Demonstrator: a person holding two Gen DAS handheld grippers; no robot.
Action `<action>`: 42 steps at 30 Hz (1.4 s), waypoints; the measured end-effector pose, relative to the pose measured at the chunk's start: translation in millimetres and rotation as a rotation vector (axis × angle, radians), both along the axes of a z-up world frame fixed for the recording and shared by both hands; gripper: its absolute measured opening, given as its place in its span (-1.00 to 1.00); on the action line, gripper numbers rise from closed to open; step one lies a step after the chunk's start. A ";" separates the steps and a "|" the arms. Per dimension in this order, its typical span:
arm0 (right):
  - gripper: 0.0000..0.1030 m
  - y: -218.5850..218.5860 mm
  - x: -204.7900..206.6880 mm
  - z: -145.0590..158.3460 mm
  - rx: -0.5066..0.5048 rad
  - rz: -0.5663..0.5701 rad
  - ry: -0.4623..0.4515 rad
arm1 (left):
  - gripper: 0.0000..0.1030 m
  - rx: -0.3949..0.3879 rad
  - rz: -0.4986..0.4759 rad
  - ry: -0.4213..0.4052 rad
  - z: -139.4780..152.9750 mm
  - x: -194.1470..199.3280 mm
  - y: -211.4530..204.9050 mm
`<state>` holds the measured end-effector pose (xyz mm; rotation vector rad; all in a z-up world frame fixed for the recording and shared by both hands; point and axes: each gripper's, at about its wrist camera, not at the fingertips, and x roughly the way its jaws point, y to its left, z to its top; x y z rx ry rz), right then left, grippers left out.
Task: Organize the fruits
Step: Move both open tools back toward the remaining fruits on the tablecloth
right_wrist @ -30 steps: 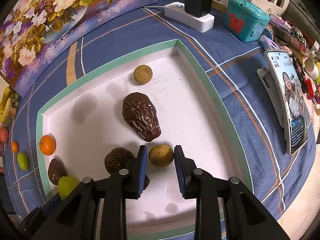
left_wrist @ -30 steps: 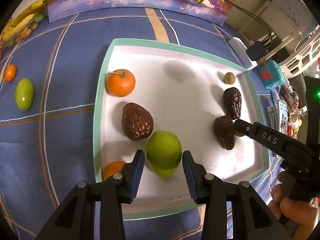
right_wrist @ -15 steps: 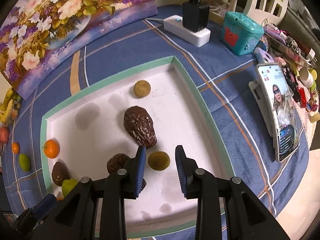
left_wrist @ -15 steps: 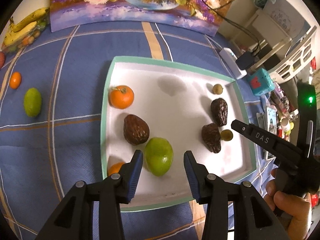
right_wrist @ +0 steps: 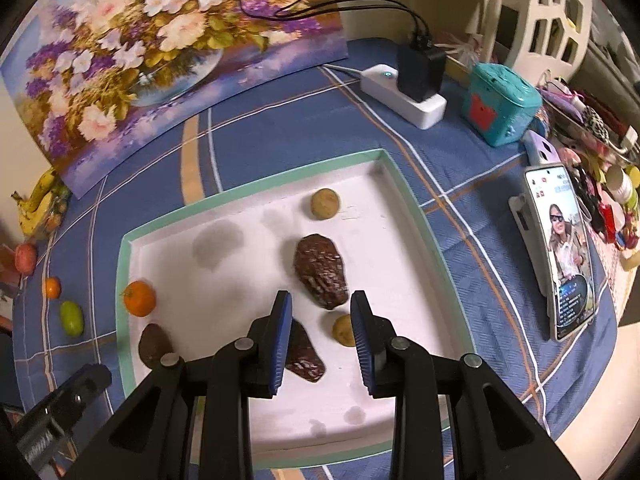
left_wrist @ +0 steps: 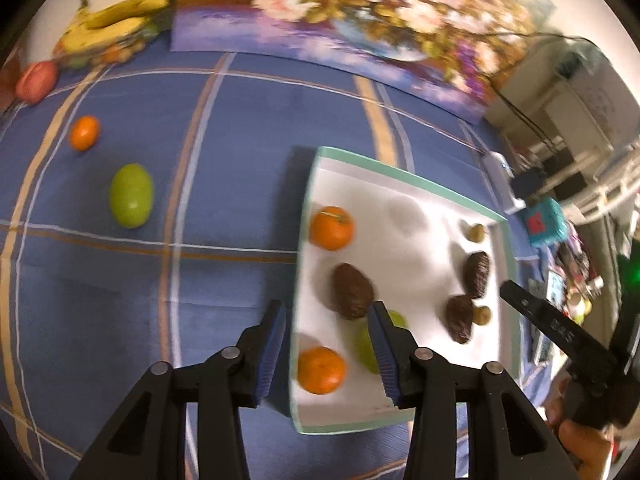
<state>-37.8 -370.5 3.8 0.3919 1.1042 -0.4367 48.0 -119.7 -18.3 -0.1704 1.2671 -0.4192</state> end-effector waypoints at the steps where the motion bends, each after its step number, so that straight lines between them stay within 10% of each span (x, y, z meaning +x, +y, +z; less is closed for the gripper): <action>1: -0.18 2.4 1.8 -0.9 -0.002 0.011 0.004 | 0.11 0.010 0.017 0.006 -2.7 1.7 2.8; 10: 0.46 17.4 11.9 -7.8 -0.021 0.082 0.024 | 0.62 0.061 0.186 0.059 -23.1 12.6 29.3; 22: 0.81 31.5 18.5 -7.8 -0.061 0.142 0.005 | 1.00 0.090 0.339 0.018 -18.3 9.4 53.8; 42: 0.84 43.8 19.2 -0.1 -0.071 0.146 -0.087 | 1.00 0.035 0.382 -0.054 -11.7 23.3 74.2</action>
